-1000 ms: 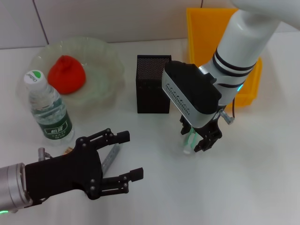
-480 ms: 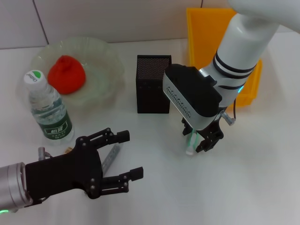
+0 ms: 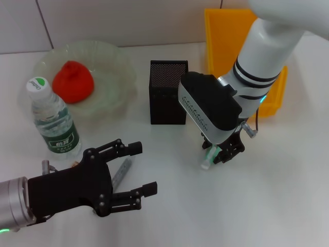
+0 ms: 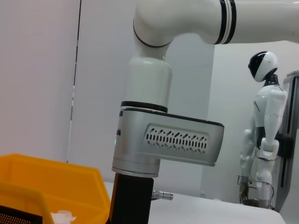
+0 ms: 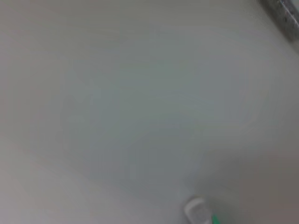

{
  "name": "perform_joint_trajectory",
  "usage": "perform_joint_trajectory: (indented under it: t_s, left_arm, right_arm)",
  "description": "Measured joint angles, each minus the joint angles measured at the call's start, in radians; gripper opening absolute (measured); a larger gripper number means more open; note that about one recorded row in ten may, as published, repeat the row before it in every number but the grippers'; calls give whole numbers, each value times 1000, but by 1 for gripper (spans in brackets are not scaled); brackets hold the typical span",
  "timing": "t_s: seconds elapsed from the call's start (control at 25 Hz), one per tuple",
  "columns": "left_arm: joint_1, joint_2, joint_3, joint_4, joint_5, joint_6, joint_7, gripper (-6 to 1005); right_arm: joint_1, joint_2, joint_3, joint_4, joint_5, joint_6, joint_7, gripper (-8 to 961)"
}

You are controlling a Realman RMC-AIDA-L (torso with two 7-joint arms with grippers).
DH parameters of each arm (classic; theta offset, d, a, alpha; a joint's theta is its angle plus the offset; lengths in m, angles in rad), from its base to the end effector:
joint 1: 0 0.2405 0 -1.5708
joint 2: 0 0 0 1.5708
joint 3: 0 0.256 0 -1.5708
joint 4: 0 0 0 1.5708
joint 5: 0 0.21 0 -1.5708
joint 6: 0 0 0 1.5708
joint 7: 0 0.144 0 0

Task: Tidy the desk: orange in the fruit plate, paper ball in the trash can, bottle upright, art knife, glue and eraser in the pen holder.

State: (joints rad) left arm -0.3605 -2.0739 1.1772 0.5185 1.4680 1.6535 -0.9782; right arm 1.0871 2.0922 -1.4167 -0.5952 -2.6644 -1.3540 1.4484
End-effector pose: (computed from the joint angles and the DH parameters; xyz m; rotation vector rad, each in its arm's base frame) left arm -0.2492 0.2620 -0.0406 -2.7708 -0.2600 -1.0817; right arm 0.1618 0.3966 -0.0724 2.7977 0.6548 0.9560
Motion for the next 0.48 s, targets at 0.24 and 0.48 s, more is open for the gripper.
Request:
perform_joint_trajectory:
  t_s: [0.24, 0.48]
  left_arm:
    - [-3, 0, -1, 0, 0, 0, 1, 848]
    - [-4, 0, -1, 0, 0, 0, 1, 848]
  right_arm:
    - [-3, 0, -25, 0, 0, 13, 22, 423]
    - [0, 0, -25, 0, 0, 13, 32, 371]
